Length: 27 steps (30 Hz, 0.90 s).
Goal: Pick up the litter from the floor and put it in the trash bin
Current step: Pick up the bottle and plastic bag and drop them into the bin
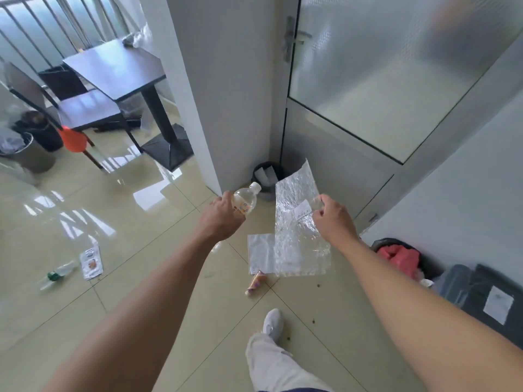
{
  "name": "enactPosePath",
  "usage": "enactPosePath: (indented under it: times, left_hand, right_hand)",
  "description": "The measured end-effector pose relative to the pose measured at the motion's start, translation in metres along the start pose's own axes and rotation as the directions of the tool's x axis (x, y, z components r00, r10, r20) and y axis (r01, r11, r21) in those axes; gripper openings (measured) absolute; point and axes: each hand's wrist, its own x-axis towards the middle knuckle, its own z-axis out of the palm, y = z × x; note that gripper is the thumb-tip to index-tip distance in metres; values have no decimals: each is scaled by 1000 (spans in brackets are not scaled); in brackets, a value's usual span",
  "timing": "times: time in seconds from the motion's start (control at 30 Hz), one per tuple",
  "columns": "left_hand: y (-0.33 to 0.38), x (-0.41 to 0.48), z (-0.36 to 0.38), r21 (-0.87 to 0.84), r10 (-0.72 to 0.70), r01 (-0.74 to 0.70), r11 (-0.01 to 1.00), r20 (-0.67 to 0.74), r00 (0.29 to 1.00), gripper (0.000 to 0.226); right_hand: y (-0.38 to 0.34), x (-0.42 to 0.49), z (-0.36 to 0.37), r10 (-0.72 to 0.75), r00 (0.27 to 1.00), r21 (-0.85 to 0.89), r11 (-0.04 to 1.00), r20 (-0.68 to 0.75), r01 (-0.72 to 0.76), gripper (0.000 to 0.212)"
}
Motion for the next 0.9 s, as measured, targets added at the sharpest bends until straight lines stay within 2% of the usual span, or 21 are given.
enactPosePath:
  times: [0.33,0.57,0.73,0.83,0.9]
  left_hand:
    - [-19,149,-27,13,23,-23,1000,35,999,51]
    - [-61,273,-39,-9,62,-61,998,139,988,52]
    - [-107,372,-50,33,172,-186,982,255,951,56]
    - [-127,427,-60,31,192,-216,976,343,919,53]
    - [-129,460,-64,51,182,-218,975,384,905,50]
  right_hand:
    - [-42,153,19,122,991,-79,990,51,-117,18]
    - [-78,243,62,211,977,-98,973,12,-209,23]
    - [-108,289,104,394,919,-102,915,21,-390,18]
    - [-126,316,116,486,874,-94,870,-1,-484,27]
    - [-139,333,122,518,855,-79,852,-3,-517,19]
